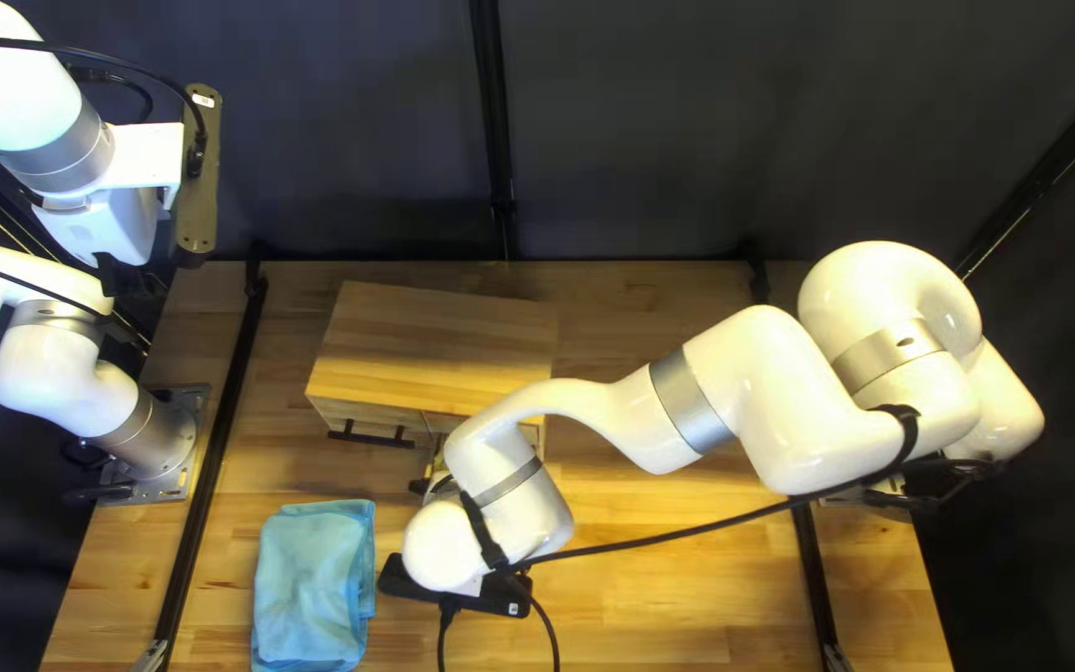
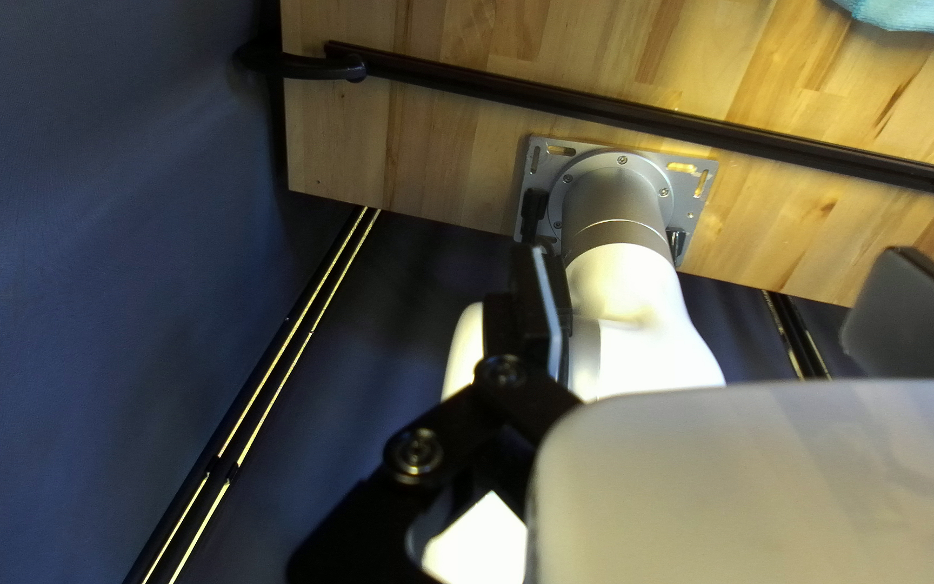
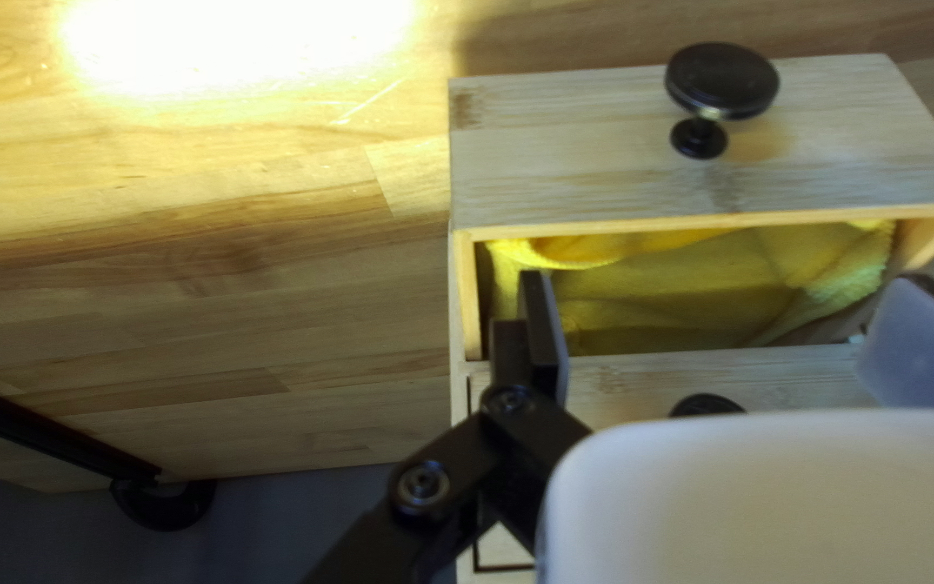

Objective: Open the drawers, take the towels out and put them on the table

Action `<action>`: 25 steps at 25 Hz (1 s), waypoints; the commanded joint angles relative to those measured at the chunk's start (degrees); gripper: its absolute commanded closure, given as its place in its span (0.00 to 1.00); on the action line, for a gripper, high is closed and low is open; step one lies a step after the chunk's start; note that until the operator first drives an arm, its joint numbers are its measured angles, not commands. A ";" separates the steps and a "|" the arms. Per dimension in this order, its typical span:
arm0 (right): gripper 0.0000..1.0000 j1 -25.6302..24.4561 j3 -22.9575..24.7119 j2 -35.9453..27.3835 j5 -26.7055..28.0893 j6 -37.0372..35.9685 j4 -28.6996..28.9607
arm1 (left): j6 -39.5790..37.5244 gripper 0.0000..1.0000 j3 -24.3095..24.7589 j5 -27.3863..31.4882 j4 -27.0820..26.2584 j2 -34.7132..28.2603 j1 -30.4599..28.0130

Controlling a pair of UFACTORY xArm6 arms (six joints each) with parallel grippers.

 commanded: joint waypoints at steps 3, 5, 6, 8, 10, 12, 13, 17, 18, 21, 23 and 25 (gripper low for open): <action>0.00 -0.67 0.36 -0.04 -0.58 -0.27 -0.25 | 0.00 0.00 0.00 0.00 0.00 0.00 0.00; 0.00 -0.89 0.04 0.30 -0.64 -0.47 -0.27 | 0.00 0.00 0.00 0.00 0.00 0.00 0.00; 0.00 -0.94 0.13 0.31 -0.74 -0.48 -0.28 | 0.00 0.00 0.00 0.00 0.00 0.00 0.00; 0.00 -1.14 0.39 0.26 -1.03 -0.60 -0.29 | 0.00 0.00 0.00 0.00 0.00 0.00 0.00; 0.00 -1.59 0.79 0.16 -1.58 -0.90 -0.37 | 0.00 0.00 0.00 0.00 0.00 0.00 0.00; 0.00 -2.01 1.19 -0.06 -2.04 -1.18 -0.44 | 0.00 0.00 0.00 0.00 0.00 0.00 0.00; 0.00 -2.10 1.29 -0.12 -2.15 -1.22 -0.45 | 0.00 0.00 0.00 0.00 0.00 0.00 0.00; 0.00 -2.69 1.65 -0.38 -2.75 -1.72 -0.65 | 0.00 0.00 0.00 0.00 0.00 0.00 0.00; 0.00 -2.76 1.61 -0.38 -2.79 -1.82 -0.66 | 0.00 0.00 0.00 0.00 0.00 0.00 0.00; 0.00 -3.10 1.27 -0.04 -3.01 -2.28 -0.69 | 0.00 0.00 0.00 0.00 0.00 0.00 0.00; 0.00 -3.21 1.20 0.34 -3.38 -2.48 -0.71 | 0.00 0.00 0.00 0.00 0.00 0.00 0.00; 0.00 -3.37 1.34 0.68 -3.97 -2.64 -0.72 | 0.00 0.00 0.00 0.00 0.00 0.00 0.00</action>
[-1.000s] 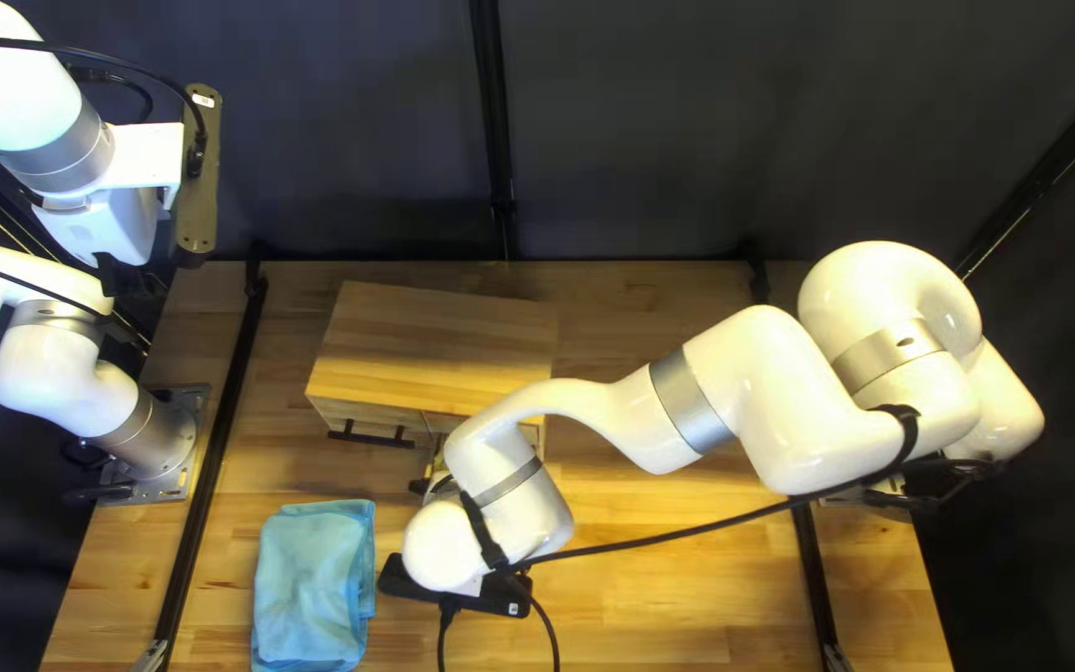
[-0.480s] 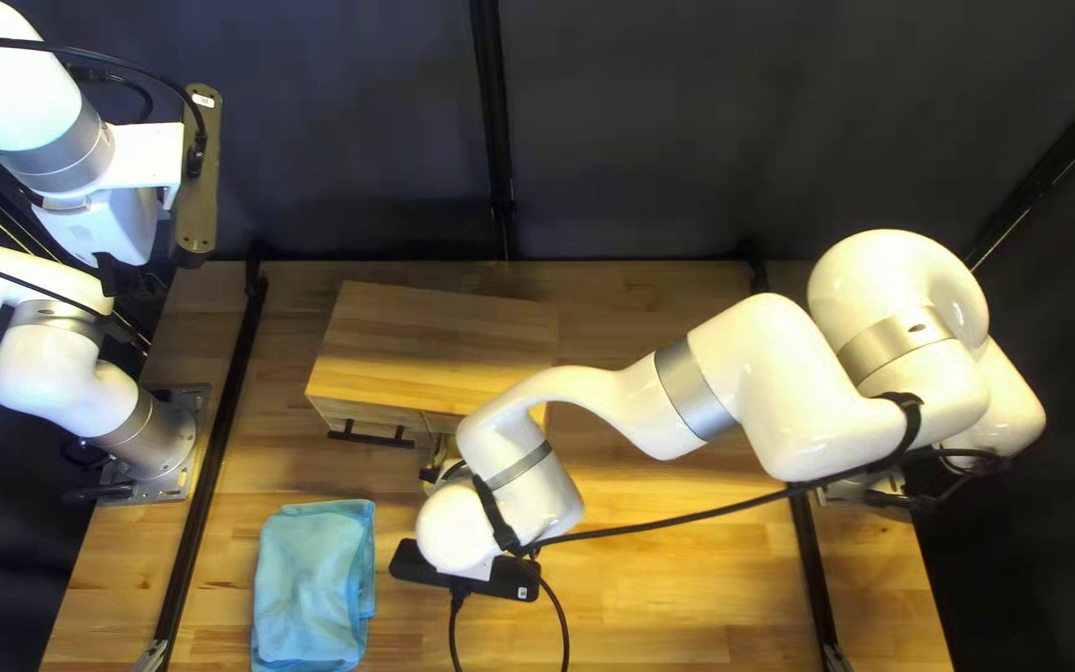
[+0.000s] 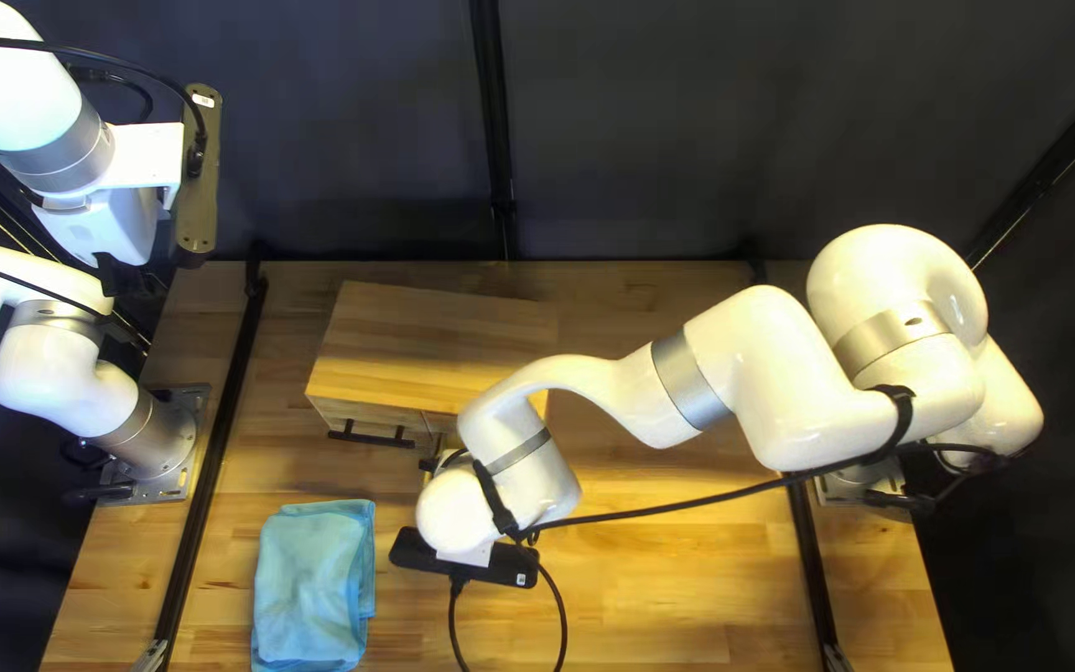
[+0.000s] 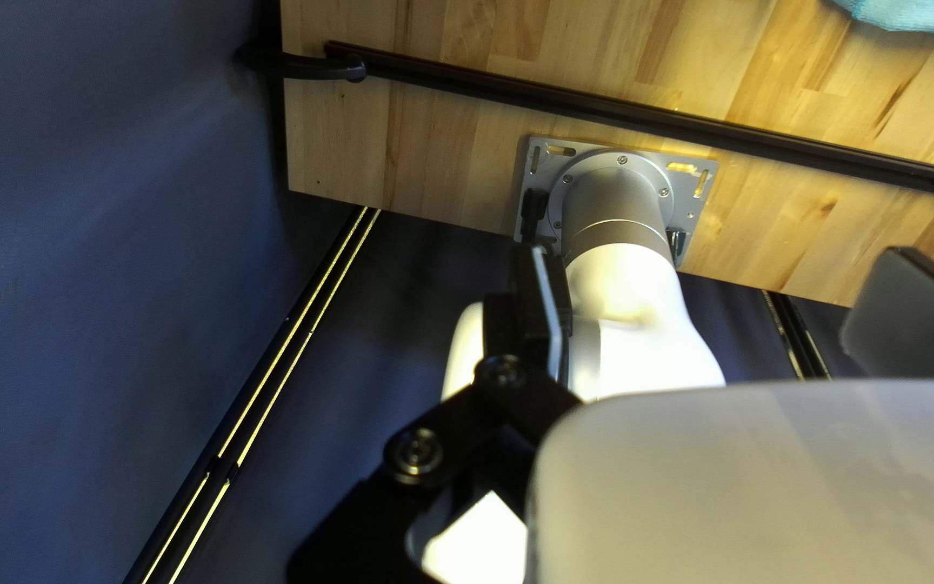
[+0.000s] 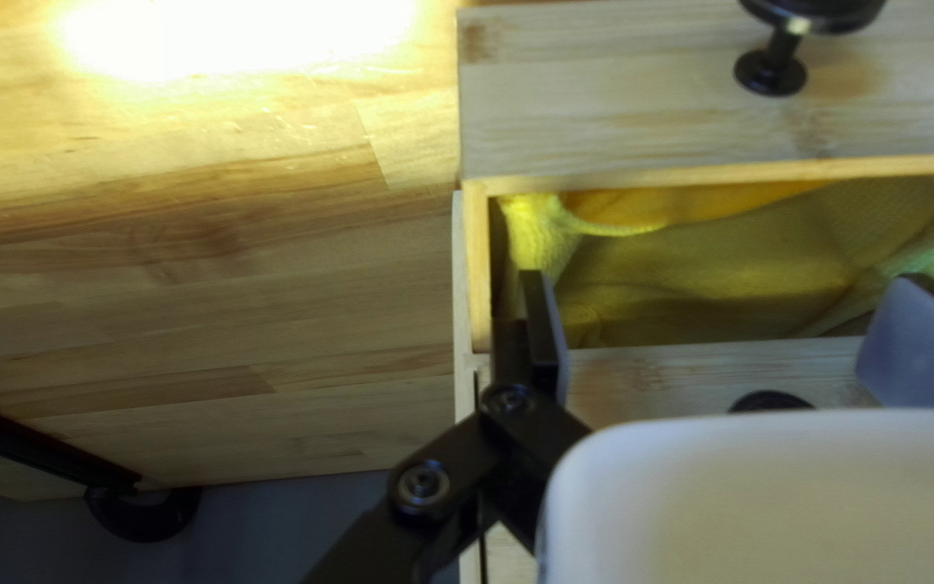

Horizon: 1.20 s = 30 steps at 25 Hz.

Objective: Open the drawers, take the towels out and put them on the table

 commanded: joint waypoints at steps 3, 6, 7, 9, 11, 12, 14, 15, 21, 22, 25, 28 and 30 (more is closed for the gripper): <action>0.00 -0.41 0.48 0.65 -1.43 -0.32 -0.03 | 0.00 0.00 0.00 0.00 0.00 0.00 0.00; 0.00 -0.66 0.56 0.75 -1.82 -0.68 -0.01 | 0.00 0.00 0.00 0.00 0.00 0.00 0.00; 0.00 -0.79 0.16 0.99 -1.68 -1.02 0.05 | 0.00 0.00 0.00 0.00 0.00 0.00 0.00; 0.00 -0.87 -0.06 1.24 -1.69 -1.32 0.07 | 0.00 0.00 0.00 0.00 0.00 0.00 0.00; 0.00 -0.99 -0.10 1.41 -1.89 -1.49 0.08 | 0.00 0.00 0.00 0.00 0.00 0.00 0.00; 0.00 -1.08 0.00 1.49 -2.10 -1.55 0.11 | 0.00 0.00 0.00 0.00 0.00 0.00 0.00; 0.00 -1.17 0.17 1.62 -2.41 -1.71 0.19 | 0.00 0.00 0.00 0.00 0.00 0.00 0.00; 0.00 -1.22 0.21 1.65 -2.52 -1.80 0.24 | 0.00 0.00 0.00 0.00 0.00 0.00 0.00; 0.00 -1.43 1.16 1.24 -3.11 -1.93 0.76 | 0.00 0.00 0.00 0.00 0.00 0.00 0.00; 0.00 -1.46 1.42 1.17 -3.28 -1.87 0.91 | 0.00 0.00 0.00 0.00 0.00 0.00 0.00; 0.00 -1.64 1.45 1.20 -3.46 -1.88 1.18 | 0.00 0.00 0.00 0.00 0.00 0.00 0.00; 0.09 -1.85 0.80 1.52 -3.39 -2.04 1.40 | 0.00 0.00 0.00 0.00 0.00 0.00 0.00; 0.22 -2.08 0.56 1.62 -3.56 -2.34 1.54 | 0.00 0.00 0.00 0.00 0.00 0.00 0.00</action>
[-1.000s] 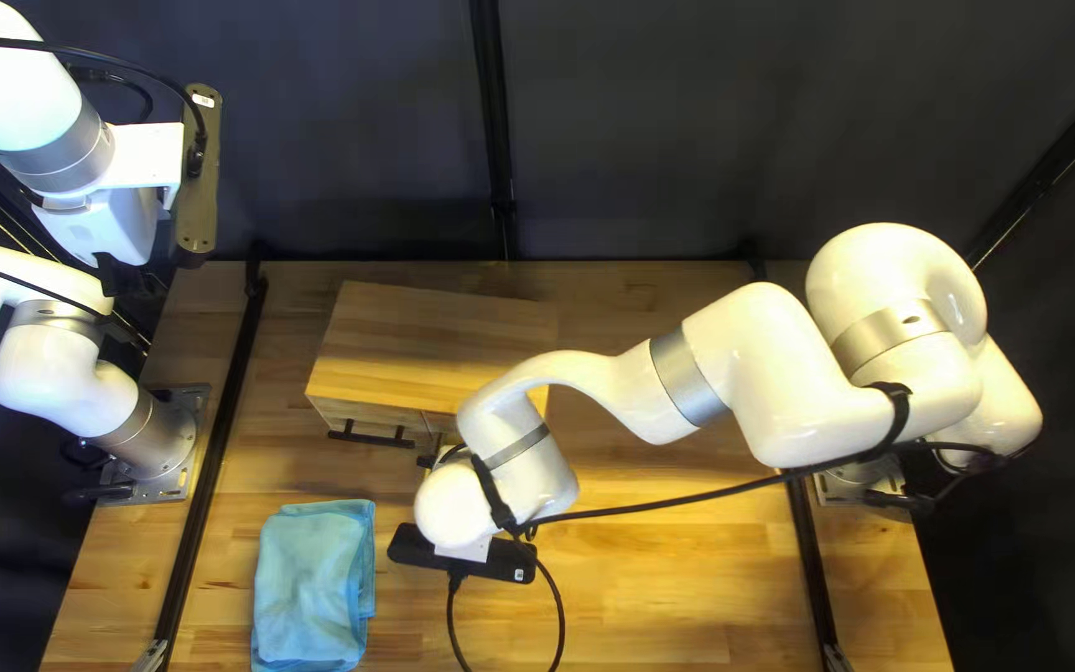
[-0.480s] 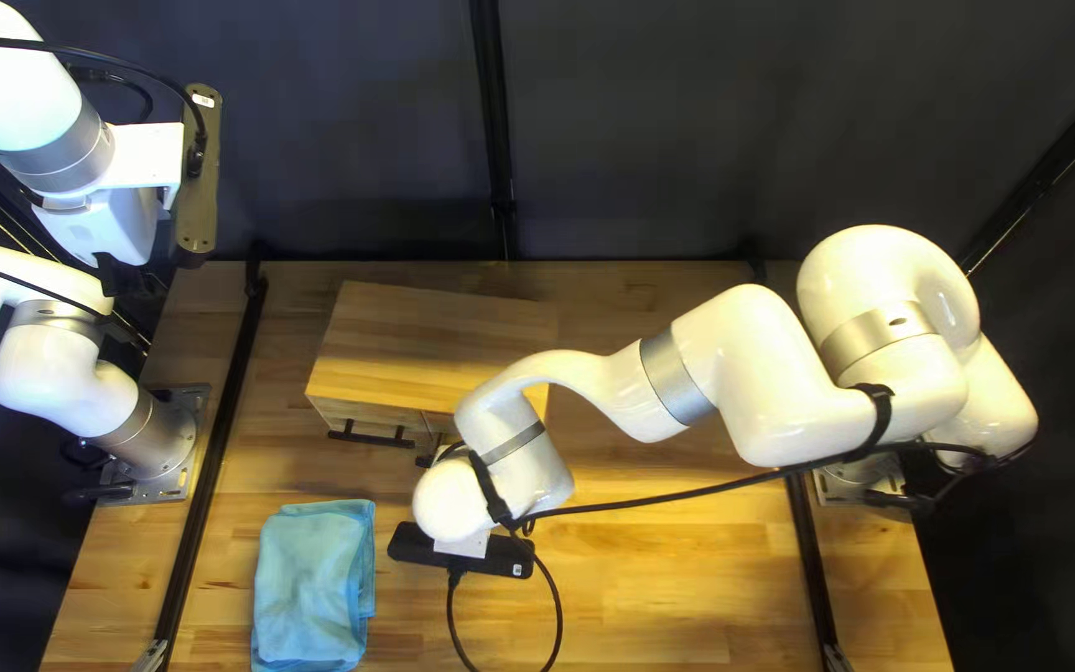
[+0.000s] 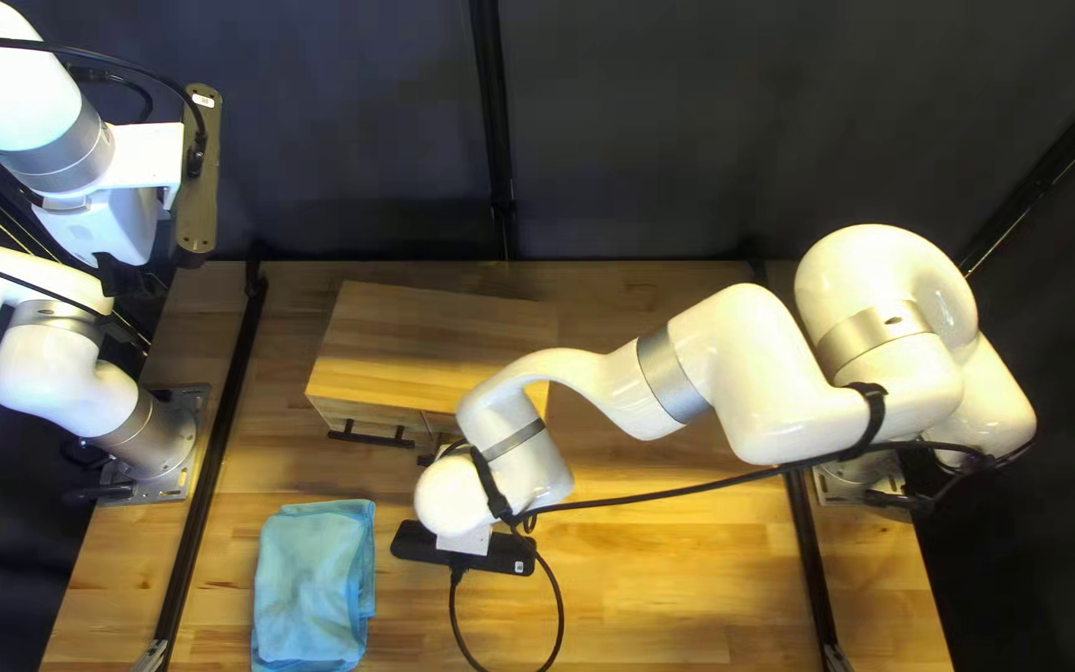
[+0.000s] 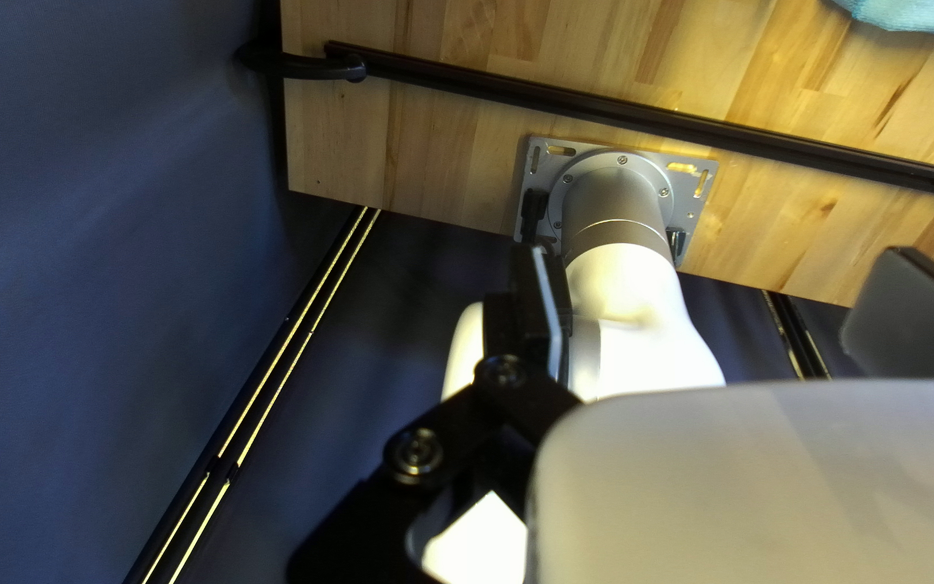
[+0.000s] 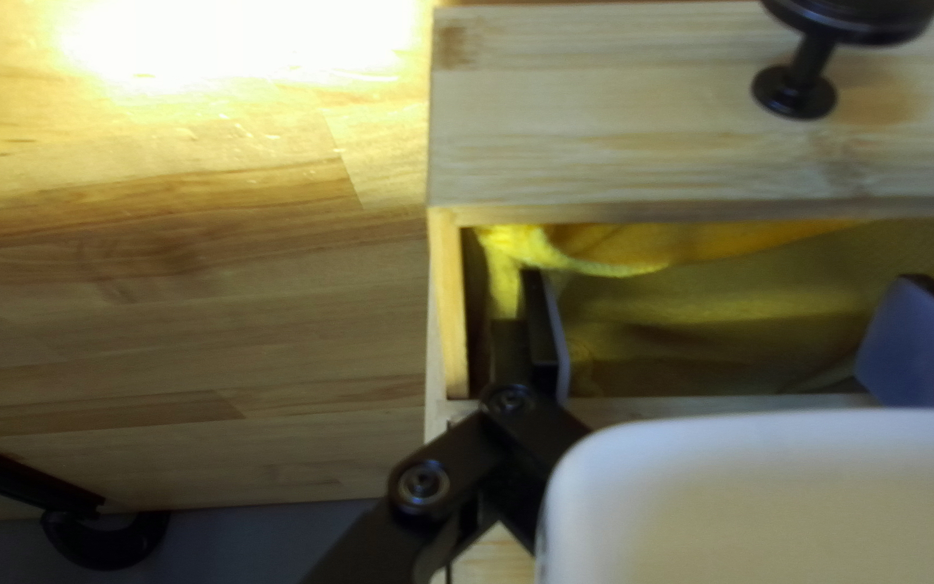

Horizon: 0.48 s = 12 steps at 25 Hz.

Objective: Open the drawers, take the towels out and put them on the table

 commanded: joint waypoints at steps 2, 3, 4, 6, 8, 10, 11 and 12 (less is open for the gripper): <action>0.48 -0.42 -0.42 0.19 -0.24 -0.58 0.31 | 0.00 0.00 0.00 0.00 0.00 0.00 0.00; 0.83 -0.45 -0.43 0.20 -0.27 -0.66 0.35 | 0.00 0.00 0.00 0.00 0.00 0.00 0.00; 0.85 -0.51 -0.38 0.17 -0.42 -0.85 0.47 | 0.00 0.00 0.00 0.00 0.00 0.00 0.00; 0.99 -0.60 -0.22 0.12 -0.66 -1.09 0.61 | 0.00 0.00 0.00 0.00 0.00 0.00 0.00; 1.00 -0.78 0.33 0.12 -1.41 -1.33 0.87 | 0.00 0.00 0.00 0.00 0.00 0.00 0.00; 1.00 -0.87 1.04 0.09 -2.24 -1.53 1.10 | 0.00 0.00 0.00 0.00 0.00 0.00 0.00; 1.00 -0.89 1.15 0.06 -2.37 -1.59 1.17 | 0.00 0.00 0.00 0.00 0.00 0.00 0.00; 1.00 -0.98 1.43 -0.10 -2.64 -1.63 1.26 | 0.00 0.00 0.00 0.00 0.00 0.00 0.00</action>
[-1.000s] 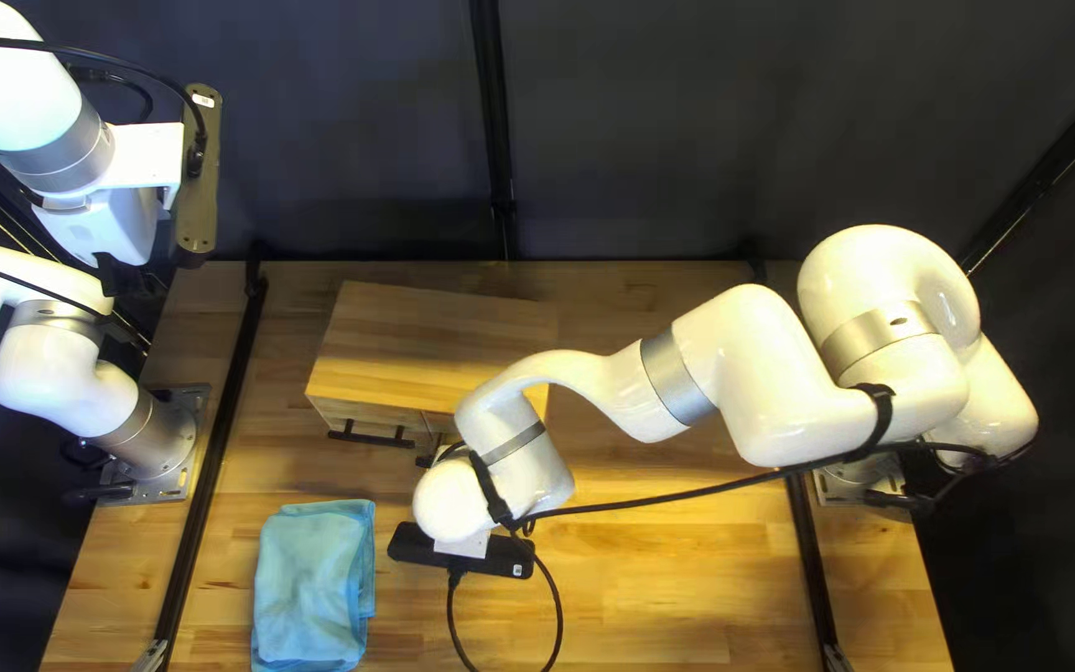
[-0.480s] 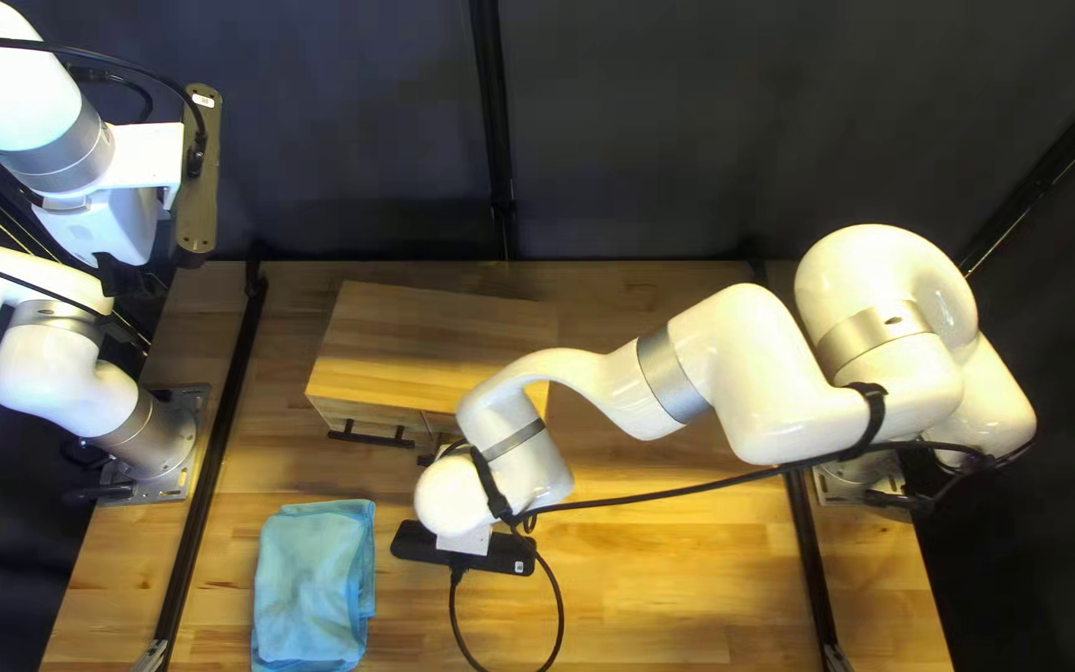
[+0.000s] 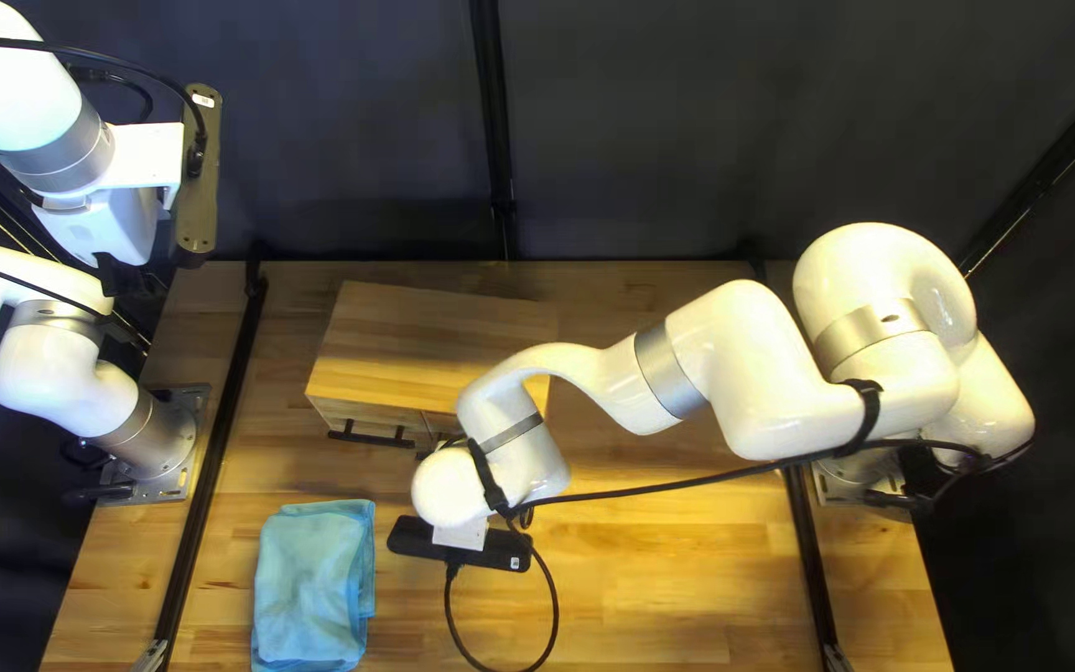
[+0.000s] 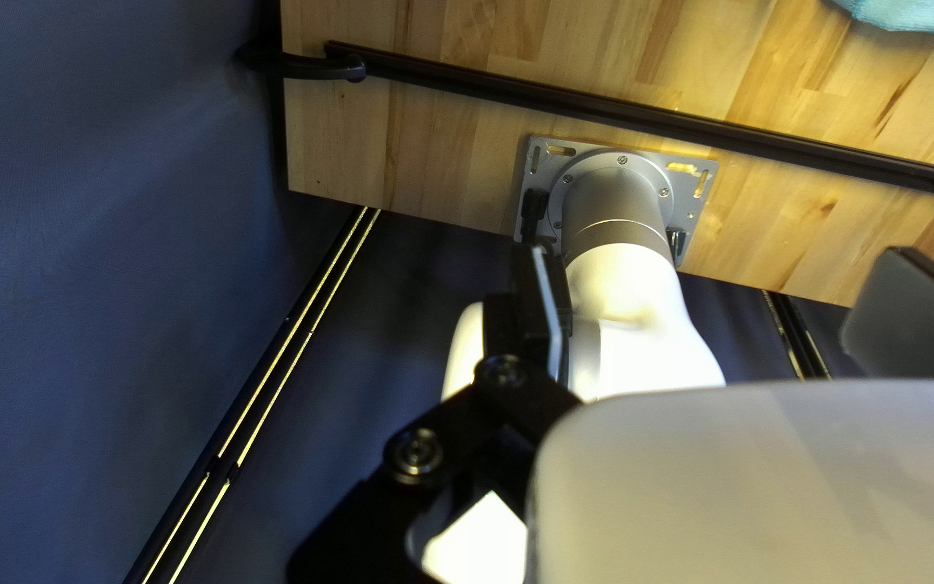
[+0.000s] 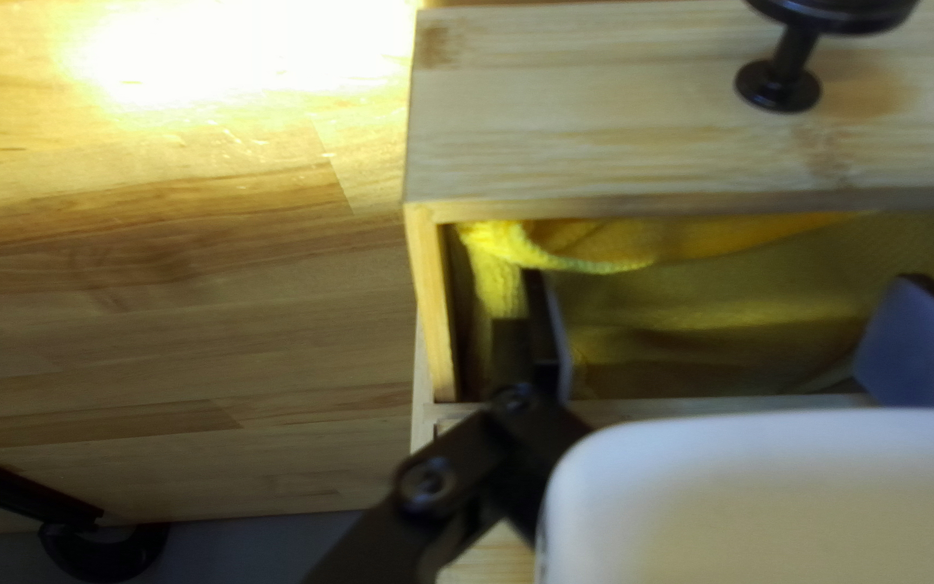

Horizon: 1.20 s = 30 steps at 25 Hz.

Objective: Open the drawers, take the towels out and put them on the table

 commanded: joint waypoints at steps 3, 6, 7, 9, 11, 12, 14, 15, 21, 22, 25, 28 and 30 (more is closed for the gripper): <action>1.00 -0.12 0.64 -0.79 -0.24 -0.21 0.25 | 0.00 0.00 0.00 0.00 0.00 0.00 0.00; 0.14 -0.03 -0.10 -1.13 1.13 -0.44 0.23 | 0.00 0.00 0.00 0.00 0.00 0.00 0.00; 0.03 0.06 -0.71 -1.12 1.87 -0.50 0.23 | 0.00 0.00 0.00 0.00 0.00 0.00 0.00; 0.00 0.16 -1.37 -1.01 2.65 -0.65 0.17 | 0.00 0.00 0.00 0.00 0.00 0.00 0.00; 0.00 0.25 -1.56 -0.95 3.01 -0.68 0.17 | 0.00 0.00 0.00 0.00 0.00 0.00 0.00; 0.00 0.29 -1.56 -0.85 3.06 -0.65 0.18 | 0.00 0.00 0.00 0.00 0.00 0.00 0.00; 0.00 0.21 -1.65 -0.74 3.06 -0.74 0.20 | 0.00 0.00 0.00 0.00 0.00 0.00 0.00; 0.00 0.13 -1.77 -0.65 3.08 -0.84 0.23 | 0.00 0.00 0.00 0.00 0.00 0.00 0.00; 0.00 0.58 -2.74 -0.27 3.32 -1.25 0.35 | 0.00 0.00 0.00 0.00 0.00 0.00 0.00; 0.00 0.78 -3.51 0.35 3.59 -1.42 0.39 | 0.00 0.00 0.00 0.00 0.00 0.00 0.00; 0.00 1.44 -5.04 1.42 4.13 -1.34 0.30 | 0.00 0.00 0.00 0.00 0.00 0.00 0.00; 0.00 1.96 -6.07 1.72 5.21 -1.18 0.17 | 0.00 0.00 0.00 0.00 0.00 0.00 0.00; 0.00 2.38 -6.45 1.46 6.09 -1.02 0.14 | 0.00 0.00 0.00 0.00 0.00 0.00 0.00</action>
